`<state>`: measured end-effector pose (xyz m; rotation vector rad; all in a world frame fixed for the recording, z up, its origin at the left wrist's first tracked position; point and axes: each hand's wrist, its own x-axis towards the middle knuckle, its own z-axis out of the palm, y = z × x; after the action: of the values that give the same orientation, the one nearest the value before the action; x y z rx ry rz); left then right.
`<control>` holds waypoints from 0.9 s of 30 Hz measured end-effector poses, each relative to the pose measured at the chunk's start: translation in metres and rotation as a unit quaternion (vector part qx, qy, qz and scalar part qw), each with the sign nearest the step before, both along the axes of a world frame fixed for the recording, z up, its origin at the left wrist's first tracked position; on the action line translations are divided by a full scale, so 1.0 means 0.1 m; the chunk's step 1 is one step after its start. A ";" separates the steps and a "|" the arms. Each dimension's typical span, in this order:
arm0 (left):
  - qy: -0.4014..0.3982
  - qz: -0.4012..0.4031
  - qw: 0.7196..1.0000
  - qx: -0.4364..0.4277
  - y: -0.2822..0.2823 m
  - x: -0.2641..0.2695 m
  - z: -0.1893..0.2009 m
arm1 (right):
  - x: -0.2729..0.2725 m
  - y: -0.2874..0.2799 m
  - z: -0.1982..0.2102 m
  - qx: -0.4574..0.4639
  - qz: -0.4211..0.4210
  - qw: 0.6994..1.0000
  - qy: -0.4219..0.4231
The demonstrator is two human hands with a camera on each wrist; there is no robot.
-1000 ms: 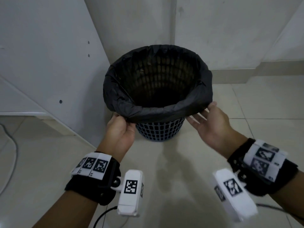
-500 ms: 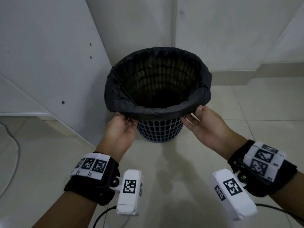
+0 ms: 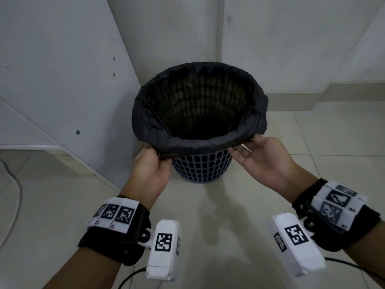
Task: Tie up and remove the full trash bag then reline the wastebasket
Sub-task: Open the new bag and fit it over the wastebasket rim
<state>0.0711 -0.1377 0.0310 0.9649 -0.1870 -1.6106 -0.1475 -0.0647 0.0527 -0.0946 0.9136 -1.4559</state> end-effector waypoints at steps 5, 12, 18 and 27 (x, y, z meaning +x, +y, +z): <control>-0.086 0.044 0.995 0.000 0.47 -0.11 -0.03 | 0.04 0.03 -0.02 -0.003 -0.014 1.000 0.004; -0.145 0.005 0.989 -0.028 0.77 -0.31 -0.08 | 0.04 -0.01 -0.01 -0.010 -0.025 0.999 0.018; -0.121 -0.021 0.992 -0.020 0.64 -0.23 -0.07 | 0.06 0.01 0.03 -0.010 -0.032 0.999 0.016; -0.102 -0.083 0.991 -0.009 0.53 -0.26 0.03 | 0.42 0.24 -0.16 0.022 -0.019 0.995 0.094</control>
<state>0.0451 -0.0849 0.0337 1.1250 -0.4324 -1.6566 -0.1053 -0.0404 0.0368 -0.1856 1.1044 -1.4789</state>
